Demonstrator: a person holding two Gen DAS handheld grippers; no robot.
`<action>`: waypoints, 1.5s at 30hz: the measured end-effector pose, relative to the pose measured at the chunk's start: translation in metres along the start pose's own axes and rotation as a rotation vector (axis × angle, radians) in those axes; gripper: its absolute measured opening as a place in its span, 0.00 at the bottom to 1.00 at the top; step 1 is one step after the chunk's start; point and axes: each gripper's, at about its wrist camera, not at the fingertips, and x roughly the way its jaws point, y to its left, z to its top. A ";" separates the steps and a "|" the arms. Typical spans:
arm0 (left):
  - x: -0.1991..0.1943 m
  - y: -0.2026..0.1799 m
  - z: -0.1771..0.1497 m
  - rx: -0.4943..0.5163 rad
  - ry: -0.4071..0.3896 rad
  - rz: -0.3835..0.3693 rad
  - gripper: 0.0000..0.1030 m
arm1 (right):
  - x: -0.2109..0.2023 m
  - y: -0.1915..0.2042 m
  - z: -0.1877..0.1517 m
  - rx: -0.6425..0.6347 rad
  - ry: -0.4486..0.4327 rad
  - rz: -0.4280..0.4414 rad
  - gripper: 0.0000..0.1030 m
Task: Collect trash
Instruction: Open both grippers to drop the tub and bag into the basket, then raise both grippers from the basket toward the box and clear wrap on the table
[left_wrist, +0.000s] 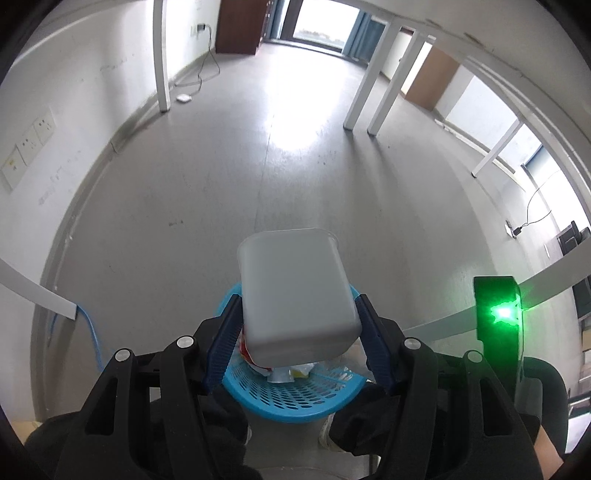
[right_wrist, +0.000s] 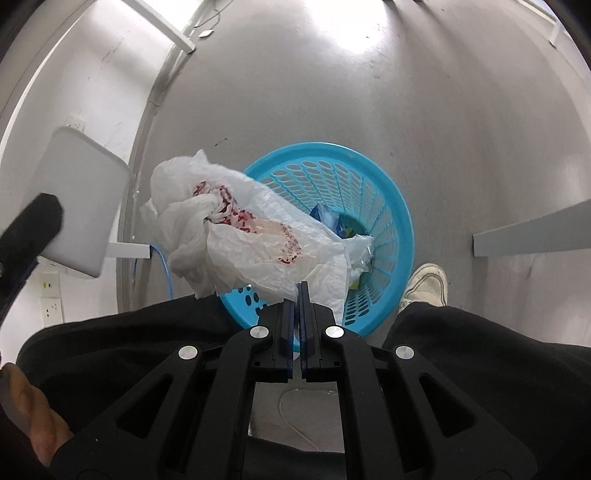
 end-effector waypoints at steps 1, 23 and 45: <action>0.002 0.000 0.000 -0.002 0.005 -0.001 0.59 | 0.001 -0.001 0.001 0.008 0.001 0.001 0.02; 0.003 0.001 0.003 -0.042 -0.011 -0.053 0.75 | 0.011 -0.004 0.001 0.019 -0.001 0.003 0.34; -0.047 -0.003 -0.011 0.034 -0.053 0.092 0.75 | -0.083 0.028 -0.061 -0.187 -0.175 -0.004 0.48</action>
